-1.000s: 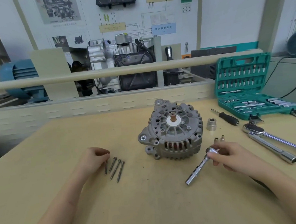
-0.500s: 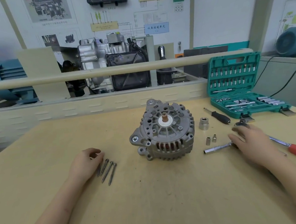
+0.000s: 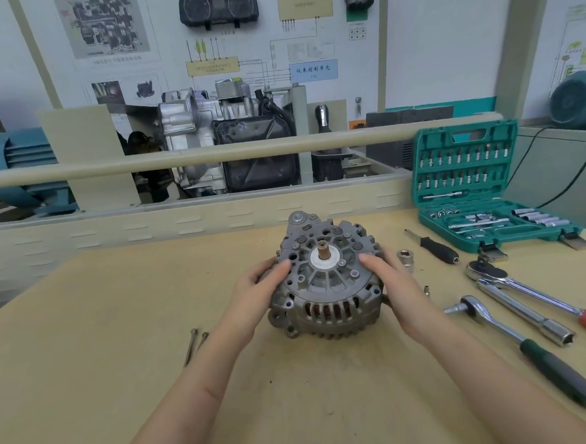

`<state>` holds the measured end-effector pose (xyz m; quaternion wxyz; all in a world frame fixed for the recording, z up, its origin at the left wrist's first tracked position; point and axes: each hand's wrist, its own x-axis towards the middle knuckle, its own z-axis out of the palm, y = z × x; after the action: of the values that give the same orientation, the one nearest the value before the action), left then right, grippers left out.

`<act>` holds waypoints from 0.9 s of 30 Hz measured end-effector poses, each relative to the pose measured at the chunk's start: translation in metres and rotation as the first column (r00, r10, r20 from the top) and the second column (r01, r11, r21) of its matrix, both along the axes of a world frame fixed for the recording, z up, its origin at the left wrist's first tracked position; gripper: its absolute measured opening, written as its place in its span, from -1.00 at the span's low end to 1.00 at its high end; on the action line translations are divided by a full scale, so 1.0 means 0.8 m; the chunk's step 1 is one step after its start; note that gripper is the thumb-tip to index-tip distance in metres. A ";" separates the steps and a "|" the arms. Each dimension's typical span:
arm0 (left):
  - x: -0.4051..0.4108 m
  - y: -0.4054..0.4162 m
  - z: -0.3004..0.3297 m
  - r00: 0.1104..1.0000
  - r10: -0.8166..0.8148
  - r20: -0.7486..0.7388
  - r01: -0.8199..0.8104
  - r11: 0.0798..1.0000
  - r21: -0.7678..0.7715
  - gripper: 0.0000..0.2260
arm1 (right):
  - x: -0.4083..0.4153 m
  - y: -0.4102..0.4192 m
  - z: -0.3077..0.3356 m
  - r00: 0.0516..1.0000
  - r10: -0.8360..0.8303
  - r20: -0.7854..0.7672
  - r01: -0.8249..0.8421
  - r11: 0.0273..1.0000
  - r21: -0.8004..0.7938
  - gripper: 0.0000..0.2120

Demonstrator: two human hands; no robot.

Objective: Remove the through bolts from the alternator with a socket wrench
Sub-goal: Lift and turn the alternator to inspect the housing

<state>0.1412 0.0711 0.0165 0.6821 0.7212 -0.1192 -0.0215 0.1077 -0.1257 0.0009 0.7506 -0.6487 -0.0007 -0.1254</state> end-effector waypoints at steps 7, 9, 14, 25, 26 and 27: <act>0.000 -0.005 -0.006 0.999 0.038 0.037 -0.035 0.996 -0.086 -0.84 | -0.001 0.000 -0.002 0.995 0.010 0.095 -0.011 1.000 0.005 -0.78; 0.000 -0.007 -0.009 0.997 0.048 0.056 -0.042 0.994 -0.097 -0.87 | -0.001 -0.002 -0.002 0.994 0.008 0.111 -0.009 1.000 0.008 -0.78; -0.008 -0.009 -0.014 0.997 0.025 0.078 -0.013 0.989 -0.147 -0.85 | -0.003 -0.009 -0.005 0.992 0.024 0.127 -0.020 0.999 -0.032 -0.77; -0.016 0.002 -0.039 0.986 -0.161 0.050 0.167 0.977 -0.134 -0.50 | -0.022 -0.030 -0.002 0.948 0.301 0.102 -0.215 0.845 -0.489 -0.11; -0.016 0.001 -0.038 0.985 -0.169 0.037 0.172 0.973 -0.151 -0.49 | -0.023 -0.028 -0.002 0.952 0.278 0.125 -0.182 0.846 -0.501 -0.11; -0.016 0.001 -0.038 0.983 -0.180 0.023 0.182 0.970 -0.164 -0.47 | -0.025 -0.027 -0.003 0.955 0.256 0.152 -0.148 0.851 -0.505 -0.13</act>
<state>0.1283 0.0716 -0.0140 0.7343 0.6483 -0.1884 -0.0709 0.0878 -0.1472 -0.0012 0.5673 -0.7958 -0.1813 -0.1099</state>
